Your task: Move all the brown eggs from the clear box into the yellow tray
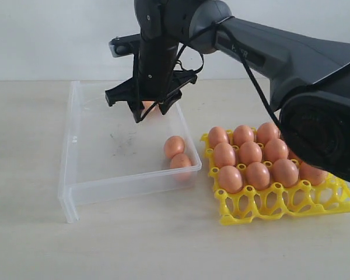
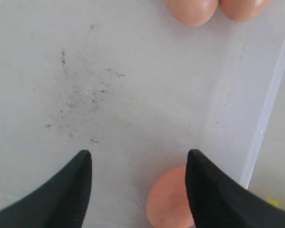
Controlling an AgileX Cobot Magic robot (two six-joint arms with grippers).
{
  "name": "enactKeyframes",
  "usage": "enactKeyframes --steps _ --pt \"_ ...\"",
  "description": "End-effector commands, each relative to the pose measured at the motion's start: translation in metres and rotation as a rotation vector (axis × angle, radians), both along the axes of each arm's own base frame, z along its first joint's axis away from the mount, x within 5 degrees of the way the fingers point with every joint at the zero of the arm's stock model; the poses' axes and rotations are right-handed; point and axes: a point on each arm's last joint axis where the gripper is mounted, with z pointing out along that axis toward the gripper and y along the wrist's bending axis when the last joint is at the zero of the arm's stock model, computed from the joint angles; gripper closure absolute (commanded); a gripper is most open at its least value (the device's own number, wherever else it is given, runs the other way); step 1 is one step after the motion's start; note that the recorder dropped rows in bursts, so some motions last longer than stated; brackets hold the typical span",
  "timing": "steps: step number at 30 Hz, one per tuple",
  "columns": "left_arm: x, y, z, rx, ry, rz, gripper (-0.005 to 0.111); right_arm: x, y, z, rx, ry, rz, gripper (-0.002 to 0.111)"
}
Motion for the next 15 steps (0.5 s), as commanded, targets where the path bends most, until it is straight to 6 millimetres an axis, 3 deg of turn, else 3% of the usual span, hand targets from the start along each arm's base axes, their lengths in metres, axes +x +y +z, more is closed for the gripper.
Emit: enactKeyframes --steps 1,7,15 --pt "0.000 0.000 0.003 -0.020 -0.019 0.000 0.103 -0.001 -0.007 -0.009 -0.049 0.016 -0.059 0.057" --pt "-0.001 -0.001 0.003 -0.020 -0.019 -0.017 0.103 -0.005 -0.014 -0.031 -0.099 0.072 -0.163 0.057" --pt "-0.001 -0.001 0.003 -0.020 -0.019 -0.032 0.103 -0.007 -0.021 -0.047 -0.130 0.101 -0.322 0.057"
